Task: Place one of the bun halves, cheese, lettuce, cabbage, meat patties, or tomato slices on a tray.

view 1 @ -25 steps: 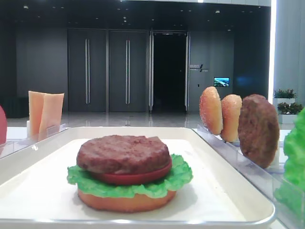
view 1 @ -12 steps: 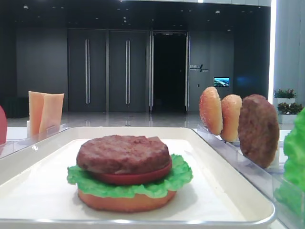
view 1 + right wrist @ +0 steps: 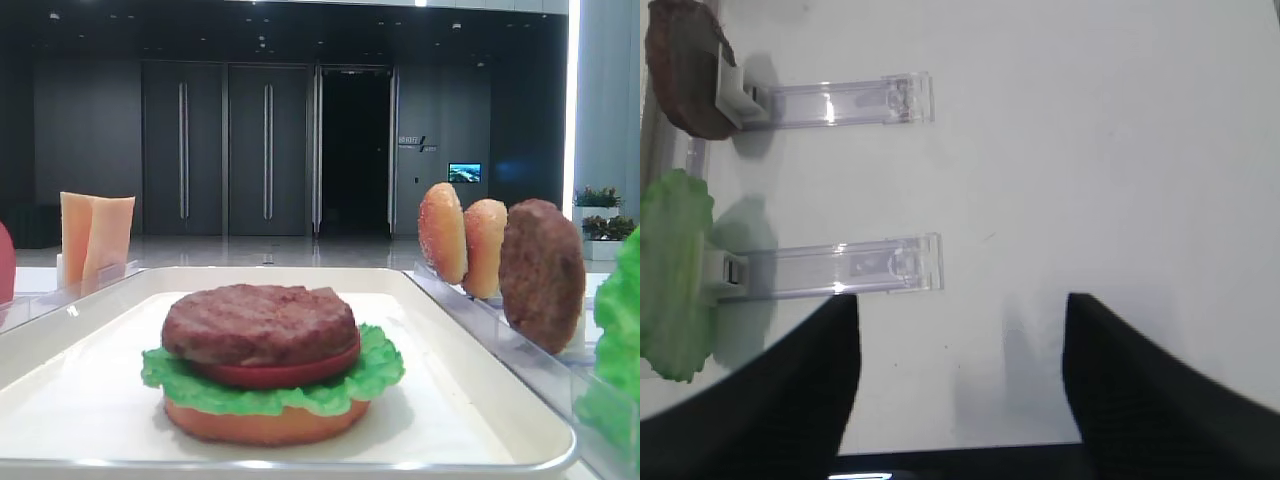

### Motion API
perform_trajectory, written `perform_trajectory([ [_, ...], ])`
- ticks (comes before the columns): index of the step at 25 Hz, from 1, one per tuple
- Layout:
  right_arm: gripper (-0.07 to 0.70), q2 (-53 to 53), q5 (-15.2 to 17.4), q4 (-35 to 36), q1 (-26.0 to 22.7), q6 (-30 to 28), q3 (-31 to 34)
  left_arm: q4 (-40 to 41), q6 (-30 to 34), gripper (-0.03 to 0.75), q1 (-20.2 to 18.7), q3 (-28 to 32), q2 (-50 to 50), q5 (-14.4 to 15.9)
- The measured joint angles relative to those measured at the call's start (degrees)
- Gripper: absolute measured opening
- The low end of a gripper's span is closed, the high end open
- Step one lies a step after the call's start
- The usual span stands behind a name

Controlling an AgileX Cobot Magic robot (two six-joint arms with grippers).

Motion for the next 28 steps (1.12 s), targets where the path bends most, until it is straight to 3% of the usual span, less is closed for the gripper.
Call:
perform_trajectory([
  [5, 0.450, -6.82, -0.01, 0.00, 0.00, -0.39, 3.84, 0.00, 0.00, 0.640, 0.00, 0.00, 0.00, 0.00],
  [16, 0.450, -18.94, -5.49, 0.00, 0.00, -1.82, 9.07, 0.00, 0.00, 0.640, 0.00, 0.00, 0.00, 0.00],
  [28, 0.450, -25.57, -5.51, 0.05, 0.00, -2.34, 9.76, 0.00, 0.00, 0.640, 0.00, 0.00, 0.00, 0.00],
])
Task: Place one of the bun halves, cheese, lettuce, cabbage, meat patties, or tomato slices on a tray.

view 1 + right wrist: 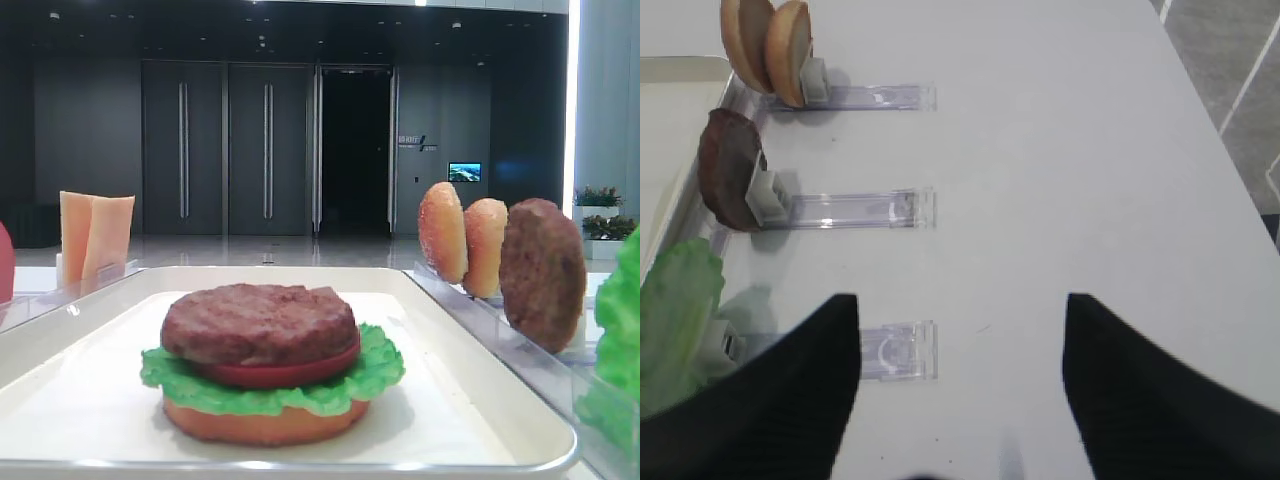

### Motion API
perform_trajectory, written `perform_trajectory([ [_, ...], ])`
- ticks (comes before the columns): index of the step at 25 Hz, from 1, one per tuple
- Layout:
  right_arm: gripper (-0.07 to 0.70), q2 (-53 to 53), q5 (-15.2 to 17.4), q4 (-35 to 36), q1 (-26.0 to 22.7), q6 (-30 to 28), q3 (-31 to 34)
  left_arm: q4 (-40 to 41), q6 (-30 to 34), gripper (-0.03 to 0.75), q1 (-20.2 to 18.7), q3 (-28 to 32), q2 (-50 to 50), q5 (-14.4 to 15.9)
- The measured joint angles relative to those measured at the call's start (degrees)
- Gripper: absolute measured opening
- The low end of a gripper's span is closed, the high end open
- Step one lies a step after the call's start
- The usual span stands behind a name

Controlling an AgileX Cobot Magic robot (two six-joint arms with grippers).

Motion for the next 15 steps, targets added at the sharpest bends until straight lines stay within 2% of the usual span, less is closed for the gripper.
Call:
perform_trajectory([
  [15, 0.450, 0.00, 0.24, 0.00, 0.00, 0.00, 0.58, 0.00, 0.00, 0.640, 0.00, 0.00, 0.00, 0.00],
])
